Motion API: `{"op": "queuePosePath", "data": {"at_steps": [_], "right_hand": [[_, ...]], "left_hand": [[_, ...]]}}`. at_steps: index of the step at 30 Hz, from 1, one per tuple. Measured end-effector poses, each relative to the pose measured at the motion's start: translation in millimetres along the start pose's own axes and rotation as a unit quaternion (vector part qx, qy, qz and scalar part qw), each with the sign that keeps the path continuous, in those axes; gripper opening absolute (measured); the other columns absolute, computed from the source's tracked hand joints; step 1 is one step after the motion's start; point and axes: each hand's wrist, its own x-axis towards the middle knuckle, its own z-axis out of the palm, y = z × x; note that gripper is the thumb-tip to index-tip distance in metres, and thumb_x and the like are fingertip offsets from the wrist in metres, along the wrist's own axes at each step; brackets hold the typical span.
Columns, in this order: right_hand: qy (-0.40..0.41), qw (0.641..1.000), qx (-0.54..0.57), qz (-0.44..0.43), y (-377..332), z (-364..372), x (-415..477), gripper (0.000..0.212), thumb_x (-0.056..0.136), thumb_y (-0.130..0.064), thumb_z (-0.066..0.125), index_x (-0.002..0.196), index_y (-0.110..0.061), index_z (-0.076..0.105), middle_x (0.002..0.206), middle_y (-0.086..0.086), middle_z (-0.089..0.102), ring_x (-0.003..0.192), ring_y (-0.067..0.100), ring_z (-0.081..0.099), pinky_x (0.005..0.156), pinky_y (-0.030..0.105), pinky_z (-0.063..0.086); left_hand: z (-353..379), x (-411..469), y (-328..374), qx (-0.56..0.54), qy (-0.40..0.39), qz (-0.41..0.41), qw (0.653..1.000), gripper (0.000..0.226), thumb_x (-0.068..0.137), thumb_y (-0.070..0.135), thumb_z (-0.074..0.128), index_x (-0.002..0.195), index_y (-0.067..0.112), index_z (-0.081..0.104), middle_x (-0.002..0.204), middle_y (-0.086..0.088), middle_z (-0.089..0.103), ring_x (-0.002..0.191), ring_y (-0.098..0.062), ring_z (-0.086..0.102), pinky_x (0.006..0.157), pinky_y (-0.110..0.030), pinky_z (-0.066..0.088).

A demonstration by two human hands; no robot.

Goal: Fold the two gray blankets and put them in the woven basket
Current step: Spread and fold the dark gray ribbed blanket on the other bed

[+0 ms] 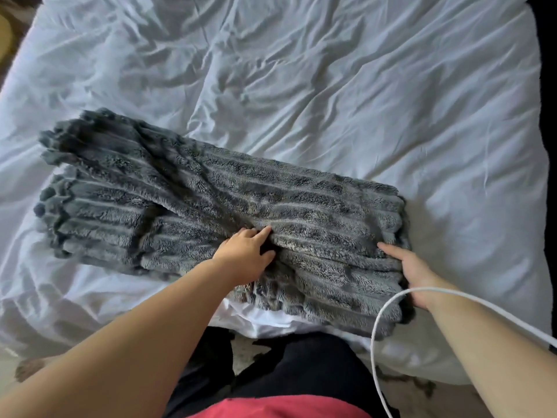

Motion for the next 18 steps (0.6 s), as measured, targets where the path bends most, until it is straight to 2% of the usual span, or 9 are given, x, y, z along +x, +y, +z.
{"op": "queuePosePath", "data": {"at_steps": [3,5,7,9,10,12,14,16,18], "right_hand": [[0.048,0.998,-0.028,-0.017,2.2,10.1,-0.1,0.045,0.063,-0.045,0.075,0.097,-0.018,0.065,0.072,0.007,0.075,0.063,0.023,0.071,0.059,0.027,0.054],[0.078,0.996,-0.051,0.003,4.1,15.7,-5.7,0.07,0.053,-0.052,0.078,0.113,-0.018,0.062,0.1,0.013,0.071,0.092,0.03,0.068,0.086,0.041,0.053],[0.092,0.993,-0.07,0.017,2.7,23.2,-21.5,0.083,0.047,-0.052,0.078,0.121,-0.018,0.059,0.105,0.017,0.069,0.098,0.034,0.065,0.097,0.049,0.047],[0.092,0.992,-0.083,0.009,-6.8,34.9,-43.4,0.076,0.052,-0.05,0.076,0.118,-0.017,0.06,0.098,0.017,0.073,0.09,0.034,0.069,0.092,0.047,0.049],[0.097,0.991,-0.094,0.0,-13.3,43.0,-55.3,0.07,0.056,-0.05,0.075,0.117,-0.018,0.06,0.105,0.016,0.071,0.095,0.034,0.068,0.093,0.045,0.048],[0.127,0.984,-0.122,-0.023,-27.6,64.4,-77.5,0.062,0.059,-0.049,0.076,0.112,-0.023,0.059,0.134,0.012,0.056,0.121,0.03,0.053,0.106,0.04,0.033],[0.153,0.976,-0.149,-0.042,-41.3,98.4,-96.3,0.052,0.069,-0.044,0.075,0.115,-0.029,0.057,0.142,0.004,0.046,0.126,0.026,0.044,0.102,0.04,0.031],[0.195,0.958,-0.186,-0.097,-51.5,142.3,-110.1,0.034,0.072,-0.042,0.074,0.098,-0.025,0.06,0.116,-0.001,0.059,0.097,0.023,0.056,0.082,0.036,0.041],[0.241,0.925,-0.257,-0.146,-58.0,187.3,-118.2,0.038,0.069,-0.043,0.071,0.094,-0.017,0.06,0.095,0.002,0.065,0.08,0.024,0.06,0.067,0.032,0.045]], "left_hand": [[-1.1,18.0,-10.5,0.054,-0.013,0.017,0.998,0.067,0.096,0.055,0.033,0.152,0.036,0.001,0.158,-0.001,0.019,0.143,-0.026,0.022,0.112,-0.044,0.026],[-1.8,26.2,-17.9,0.063,-0.029,0.029,0.997,0.068,0.095,0.058,0.032,0.151,0.037,0.001,0.158,-0.001,0.018,0.143,-0.027,0.024,0.111,-0.046,0.025],[-1.5,31.3,-25.8,0.069,-0.048,0.045,0.995,0.068,0.095,0.059,0.031,0.151,0.038,0.0,0.158,0.0,0.018,0.142,-0.028,0.025,0.11,-0.047,0.025],[-0.3,36.6,-33.0,0.084,-0.058,0.069,0.992,0.068,0.095,0.059,0.03,0.151,0.037,-0.001,0.158,0.0,0.018,0.141,-0.028,0.026,0.11,-0.048,0.025],[0.4,39.9,-36.4,0.093,-0.058,0.08,0.991,0.068,0.095,0.058,0.03,0.151,0.036,-0.001,0.158,0.0,0.018,0.142,-0.028,0.025,0.11,-0.048,0.024],[3.1,44.6,-42.7,0.087,-0.061,0.095,0.99,0.067,0.096,0.055,0.029,0.152,0.034,-0.003,0.159,0.001,0.015,0.144,-0.026,0.019,0.112,-0.048,0.02],[5.9,43.9,-51.8,0.048,-0.07,0.111,0.99,0.065,0.098,0.047,0.033,0.152,0.031,0.001,0.16,0.0,0.011,0.146,-0.025,0.013,0.115,-0.045,0.016],[0.8,38.2,-59.3,-0.027,-0.082,0.14,0.986,0.061,0.096,0.03,0.044,0.151,0.021,0.02,0.157,-0.005,0.022,0.143,-0.026,0.022,0.113,-0.035,0.021],[-13.6,35.3,-67.2,-0.154,-0.083,0.123,0.977,0.044,0.091,0.014,0.049,0.134,0.011,0.049,0.14,-0.013,0.049,0.126,-0.027,0.047,0.098,-0.027,0.037]]}}
